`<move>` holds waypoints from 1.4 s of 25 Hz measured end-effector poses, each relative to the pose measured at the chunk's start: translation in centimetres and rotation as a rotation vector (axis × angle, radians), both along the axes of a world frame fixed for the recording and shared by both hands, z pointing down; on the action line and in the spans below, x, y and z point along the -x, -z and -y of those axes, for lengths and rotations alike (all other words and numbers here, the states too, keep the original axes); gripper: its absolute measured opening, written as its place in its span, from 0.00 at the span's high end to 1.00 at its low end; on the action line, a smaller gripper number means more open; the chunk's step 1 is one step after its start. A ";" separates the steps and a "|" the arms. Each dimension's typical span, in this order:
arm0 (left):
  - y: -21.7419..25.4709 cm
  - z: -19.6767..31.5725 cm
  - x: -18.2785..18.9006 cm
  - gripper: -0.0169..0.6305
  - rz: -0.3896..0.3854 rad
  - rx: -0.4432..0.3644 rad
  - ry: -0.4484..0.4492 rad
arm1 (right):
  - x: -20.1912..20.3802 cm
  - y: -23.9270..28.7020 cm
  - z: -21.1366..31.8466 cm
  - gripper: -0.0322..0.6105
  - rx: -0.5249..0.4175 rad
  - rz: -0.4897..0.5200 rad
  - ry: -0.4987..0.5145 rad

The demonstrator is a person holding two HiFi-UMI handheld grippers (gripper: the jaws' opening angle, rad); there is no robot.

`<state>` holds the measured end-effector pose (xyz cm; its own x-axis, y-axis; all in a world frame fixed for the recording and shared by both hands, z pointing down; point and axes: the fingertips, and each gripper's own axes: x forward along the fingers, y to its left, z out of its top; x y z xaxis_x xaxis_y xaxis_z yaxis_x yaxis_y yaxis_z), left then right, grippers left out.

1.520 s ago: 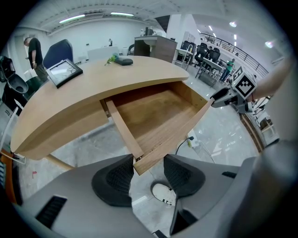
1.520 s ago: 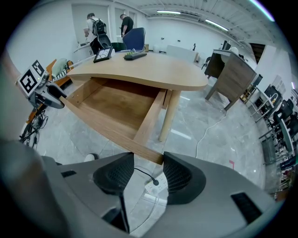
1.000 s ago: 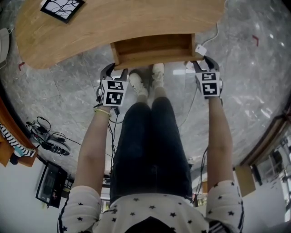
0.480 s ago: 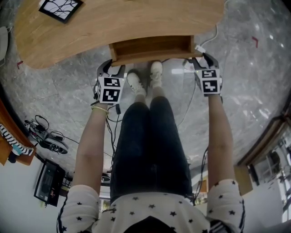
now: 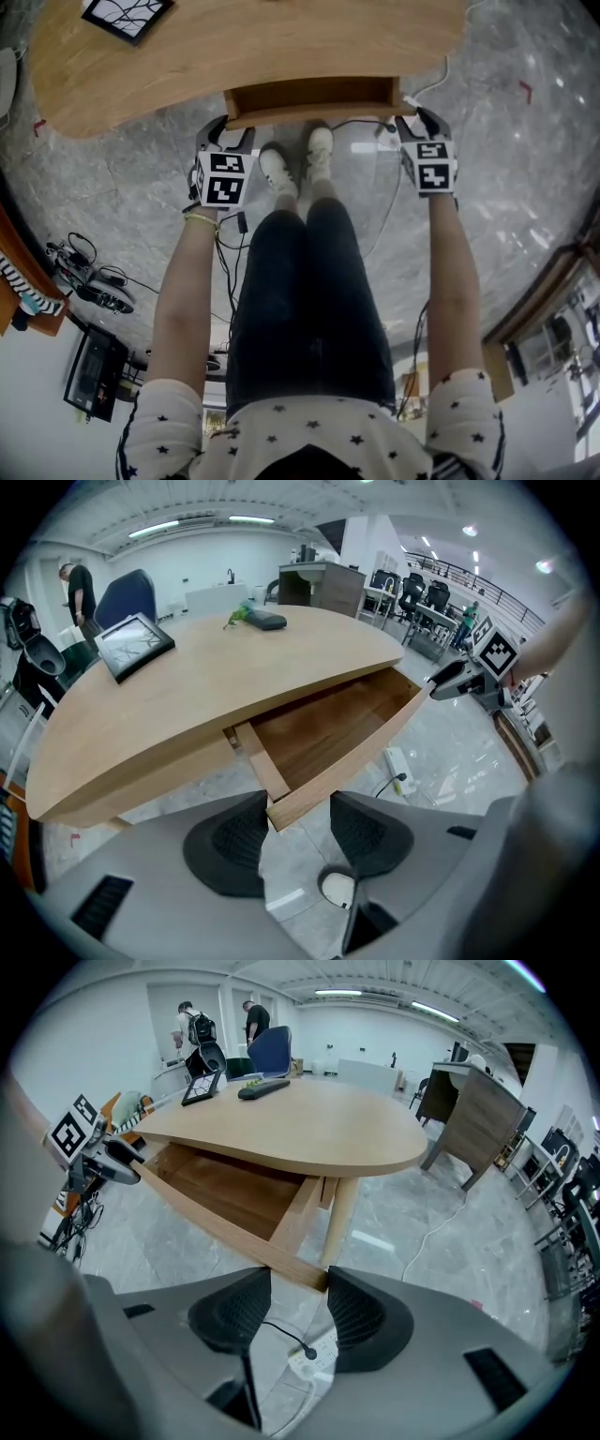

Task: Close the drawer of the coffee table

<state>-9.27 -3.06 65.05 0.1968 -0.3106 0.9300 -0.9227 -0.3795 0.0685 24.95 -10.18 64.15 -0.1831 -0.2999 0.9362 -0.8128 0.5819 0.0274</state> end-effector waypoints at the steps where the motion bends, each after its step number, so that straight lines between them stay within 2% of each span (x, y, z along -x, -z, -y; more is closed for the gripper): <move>1: 0.0 0.1 0.0 0.64 0.000 -0.001 0.001 | 0.0 0.0 0.1 0.64 -0.001 0.002 -0.001; 18: -0.3 1.8 0.5 0.64 0.005 -0.013 0.016 | 0.4 -0.2 1.7 0.64 -0.010 0.020 0.000; 35: -0.2 3.6 1.1 0.64 0.040 -0.053 0.078 | 0.9 0.0 3.6 0.64 -0.023 0.028 -0.009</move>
<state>-10.38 -6.65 65.24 0.1329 -0.3722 0.9186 -0.9511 -0.3087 0.0126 24.06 -13.81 64.18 -0.2065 -0.3227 0.9237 -0.8188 0.5738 0.0174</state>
